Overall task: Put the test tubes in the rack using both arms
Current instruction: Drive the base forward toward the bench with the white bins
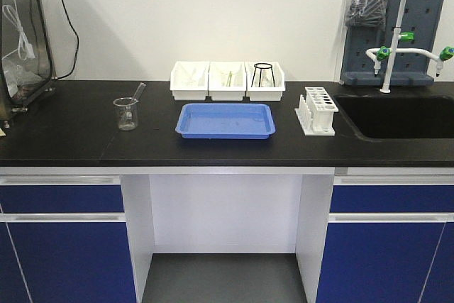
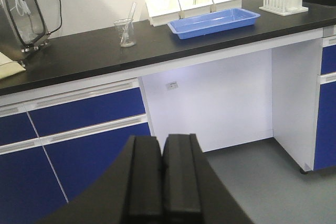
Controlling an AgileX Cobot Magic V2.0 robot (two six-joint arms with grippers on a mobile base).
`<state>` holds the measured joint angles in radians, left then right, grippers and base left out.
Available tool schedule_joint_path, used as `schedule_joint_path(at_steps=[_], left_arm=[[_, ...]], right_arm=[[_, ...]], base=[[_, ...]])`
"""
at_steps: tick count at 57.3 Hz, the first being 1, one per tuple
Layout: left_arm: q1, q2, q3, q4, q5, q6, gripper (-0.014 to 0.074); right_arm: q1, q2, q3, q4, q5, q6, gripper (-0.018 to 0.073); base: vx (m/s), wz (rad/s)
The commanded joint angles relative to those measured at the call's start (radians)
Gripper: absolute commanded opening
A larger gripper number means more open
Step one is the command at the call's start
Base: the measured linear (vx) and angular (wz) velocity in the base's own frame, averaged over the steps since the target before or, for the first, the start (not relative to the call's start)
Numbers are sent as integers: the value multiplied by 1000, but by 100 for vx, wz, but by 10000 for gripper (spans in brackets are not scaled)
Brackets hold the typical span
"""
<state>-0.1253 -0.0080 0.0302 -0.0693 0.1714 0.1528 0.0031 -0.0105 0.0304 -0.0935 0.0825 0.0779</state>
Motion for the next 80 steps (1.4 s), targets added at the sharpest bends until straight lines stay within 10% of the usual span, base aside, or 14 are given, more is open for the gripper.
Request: schedule_joint_path(at_steps=[1,80], left_arm=[[2,-11,26,-3,-78,-1,-20],[2,-11,26,-3,-78,-1,-20]], right_arm=[[-6,-8,12,-6,-91,-10,-8],[-6,-8,12,-6,-91,-10,-8]], base=[[0,0],[26,-1]])
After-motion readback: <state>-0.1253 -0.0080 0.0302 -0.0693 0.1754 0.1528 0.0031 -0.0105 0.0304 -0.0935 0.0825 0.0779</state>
